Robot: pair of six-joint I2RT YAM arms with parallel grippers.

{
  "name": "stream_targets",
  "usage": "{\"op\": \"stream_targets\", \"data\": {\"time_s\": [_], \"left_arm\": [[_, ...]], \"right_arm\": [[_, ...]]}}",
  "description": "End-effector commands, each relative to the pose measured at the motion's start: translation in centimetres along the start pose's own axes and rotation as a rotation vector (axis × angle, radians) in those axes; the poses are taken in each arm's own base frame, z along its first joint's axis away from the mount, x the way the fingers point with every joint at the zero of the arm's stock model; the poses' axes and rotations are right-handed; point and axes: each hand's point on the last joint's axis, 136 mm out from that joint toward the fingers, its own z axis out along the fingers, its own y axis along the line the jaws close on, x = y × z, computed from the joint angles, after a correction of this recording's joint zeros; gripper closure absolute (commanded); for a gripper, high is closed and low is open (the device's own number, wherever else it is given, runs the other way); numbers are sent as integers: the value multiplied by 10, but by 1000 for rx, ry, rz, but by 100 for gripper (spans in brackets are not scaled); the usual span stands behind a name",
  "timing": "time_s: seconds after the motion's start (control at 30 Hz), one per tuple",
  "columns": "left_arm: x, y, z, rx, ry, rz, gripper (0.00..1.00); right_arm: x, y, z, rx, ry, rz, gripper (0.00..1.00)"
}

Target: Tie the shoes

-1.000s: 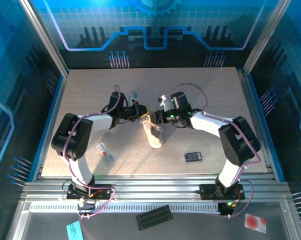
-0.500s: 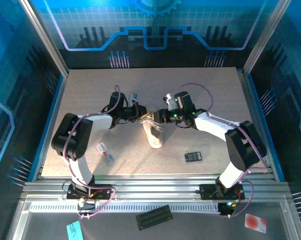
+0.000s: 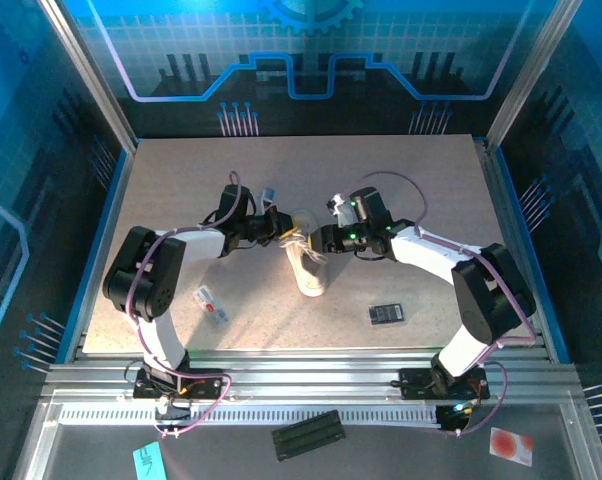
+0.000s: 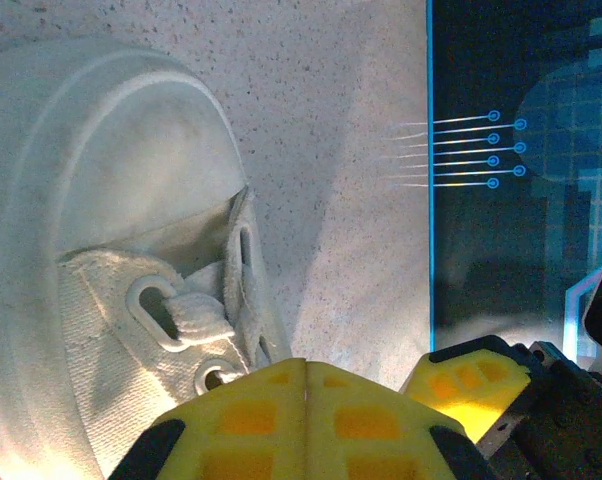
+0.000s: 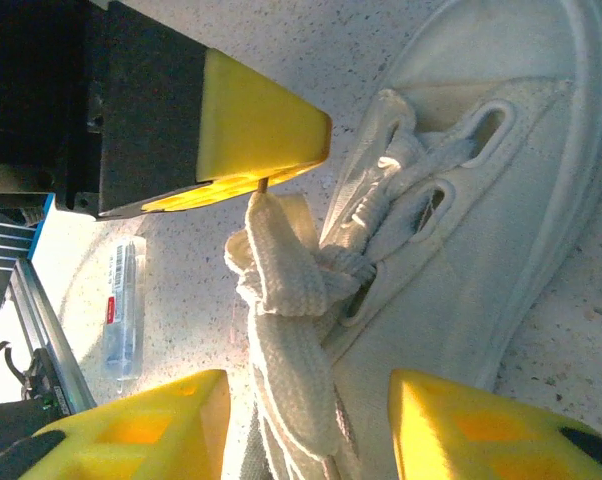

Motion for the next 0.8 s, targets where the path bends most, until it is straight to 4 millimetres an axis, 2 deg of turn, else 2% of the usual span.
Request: {"op": "stream_targets", "data": {"time_s": [0.0,0.1,0.23,0.43,0.77], "left_arm": [[-1,1,-4,-14,-5,23,100],[-2,1,-5,-17,-8,27,100],[-2,1,-6,-26,-5,28,100],[-2,2,-9,-43,-4,36,100],[-7,-3,-20,-97,-14,84,100]], "right_arm": [[11,-6,4,-9,47,7,58],[13,-6,6,-12,60,-6,66],[12,-7,7,-5,68,-29,83],[10,-8,4,14,75,-69,98],[-15,-28,-6,95,85,-172,100]]}}
